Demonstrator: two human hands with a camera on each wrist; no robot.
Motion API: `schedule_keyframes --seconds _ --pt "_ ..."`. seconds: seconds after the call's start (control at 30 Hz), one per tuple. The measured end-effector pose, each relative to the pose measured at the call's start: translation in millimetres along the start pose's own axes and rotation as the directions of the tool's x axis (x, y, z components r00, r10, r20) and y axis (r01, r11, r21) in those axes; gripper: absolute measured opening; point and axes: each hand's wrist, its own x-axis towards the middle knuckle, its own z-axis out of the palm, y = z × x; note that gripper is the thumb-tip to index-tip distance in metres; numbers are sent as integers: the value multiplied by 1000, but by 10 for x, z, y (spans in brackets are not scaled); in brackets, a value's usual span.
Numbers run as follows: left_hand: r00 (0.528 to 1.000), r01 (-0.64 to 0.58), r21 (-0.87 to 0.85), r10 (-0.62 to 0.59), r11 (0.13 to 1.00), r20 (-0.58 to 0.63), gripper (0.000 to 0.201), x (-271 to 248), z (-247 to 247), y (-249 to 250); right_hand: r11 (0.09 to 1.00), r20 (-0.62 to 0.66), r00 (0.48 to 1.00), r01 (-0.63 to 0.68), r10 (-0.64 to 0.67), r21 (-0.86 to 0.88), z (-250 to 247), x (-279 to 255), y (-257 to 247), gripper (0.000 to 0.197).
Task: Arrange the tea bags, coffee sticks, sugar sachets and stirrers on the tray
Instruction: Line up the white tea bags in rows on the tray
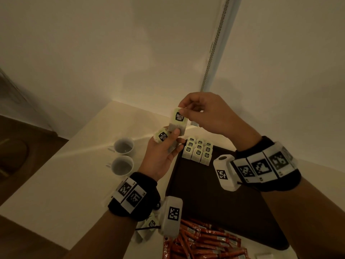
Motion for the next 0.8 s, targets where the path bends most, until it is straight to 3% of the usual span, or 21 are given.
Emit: schedule_keyframes --seconds 0.17,0.27,0.47,0.57,0.67,0.8 --pt "997 11 2 -10 1000 -78 33 99 -179 -38 996 -19 998 -52 53 76 -9 -18 214 4" --pt "978 54 -105 -73 993 -194 40 168 -334 -3 983 50 984 -172 170 55 111 -43 623 8" --pt "973 61 -101 -81 993 -215 47 276 -436 122 901 209 878 -402 430 -165 712 -90 1512 17" --pt "972 77 -83 -93 994 -214 50 295 -441 139 874 295 822 -458 487 -164 960 -109 1800 19" --pt "968 102 -75 -117 992 -222 53 314 -471 133 888 269 847 -426 458 -171 1095 -68 1983 19" --pt "962 120 -97 -140 988 -236 58 337 -540 128 881 112 878 -446 465 -158 1170 34 2196 14"
